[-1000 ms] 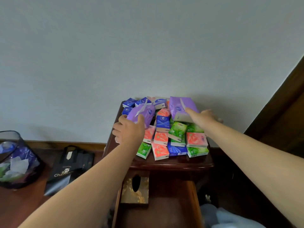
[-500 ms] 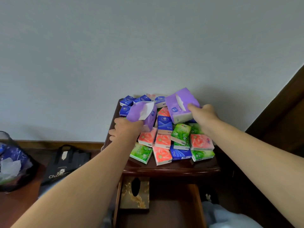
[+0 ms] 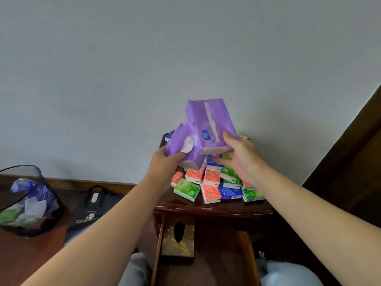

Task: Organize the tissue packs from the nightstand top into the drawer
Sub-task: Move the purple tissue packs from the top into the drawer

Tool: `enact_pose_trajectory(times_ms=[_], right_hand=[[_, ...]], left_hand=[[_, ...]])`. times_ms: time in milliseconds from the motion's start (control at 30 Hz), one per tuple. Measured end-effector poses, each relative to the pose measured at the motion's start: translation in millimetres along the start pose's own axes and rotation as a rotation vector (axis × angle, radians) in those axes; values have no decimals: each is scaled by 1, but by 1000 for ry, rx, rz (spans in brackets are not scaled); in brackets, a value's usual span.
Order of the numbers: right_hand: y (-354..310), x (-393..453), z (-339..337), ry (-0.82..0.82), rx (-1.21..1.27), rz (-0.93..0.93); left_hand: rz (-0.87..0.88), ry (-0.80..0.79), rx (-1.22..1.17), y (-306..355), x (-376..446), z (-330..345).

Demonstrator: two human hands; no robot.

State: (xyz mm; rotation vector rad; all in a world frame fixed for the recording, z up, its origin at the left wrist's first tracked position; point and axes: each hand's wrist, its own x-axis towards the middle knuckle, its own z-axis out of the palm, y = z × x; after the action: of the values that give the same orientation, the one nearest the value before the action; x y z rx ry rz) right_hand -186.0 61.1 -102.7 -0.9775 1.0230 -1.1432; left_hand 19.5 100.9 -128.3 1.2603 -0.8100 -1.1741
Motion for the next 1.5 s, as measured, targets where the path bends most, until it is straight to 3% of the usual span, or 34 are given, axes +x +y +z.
enact_pose_trajectory(times_ms=[67, 167, 233, 333, 567, 700, 833, 1067, 1267, 1500], right_hand=[[10, -25, 6, -94, 66, 34], [36, -62, 3, -105, 130, 82], [57, -87, -3, -119, 157, 135], [92, -122, -17, -169, 151, 270], [166, -160, -67, -263, -143, 673], [200, -155, -97, -240, -191, 826], [229, -144, -111, -81, -260, 919], [273, -105, -99, 285, -187, 898], [317, -71, -78, 467, -150, 836], [353, -51, -64, 379, -271, 648]], left_hand=[[-44, -145, -4, 1, -27, -15], [-188, -335, -27, -13, -61, -45], [-312, -385, -68, -29, -81, -65], [-428, -371, -20, -64, -106, -83], [-570, -372, 197, -152, -136, -99], [-633, -220, 226, -192, -134, -100], [-660, -48, 275, -226, -123, -106], [-719, 52, 272, -255, -96, -108], [-782, 61, 211, -258, -92, -102], [-773, 40, 145, -263, -96, -104]])
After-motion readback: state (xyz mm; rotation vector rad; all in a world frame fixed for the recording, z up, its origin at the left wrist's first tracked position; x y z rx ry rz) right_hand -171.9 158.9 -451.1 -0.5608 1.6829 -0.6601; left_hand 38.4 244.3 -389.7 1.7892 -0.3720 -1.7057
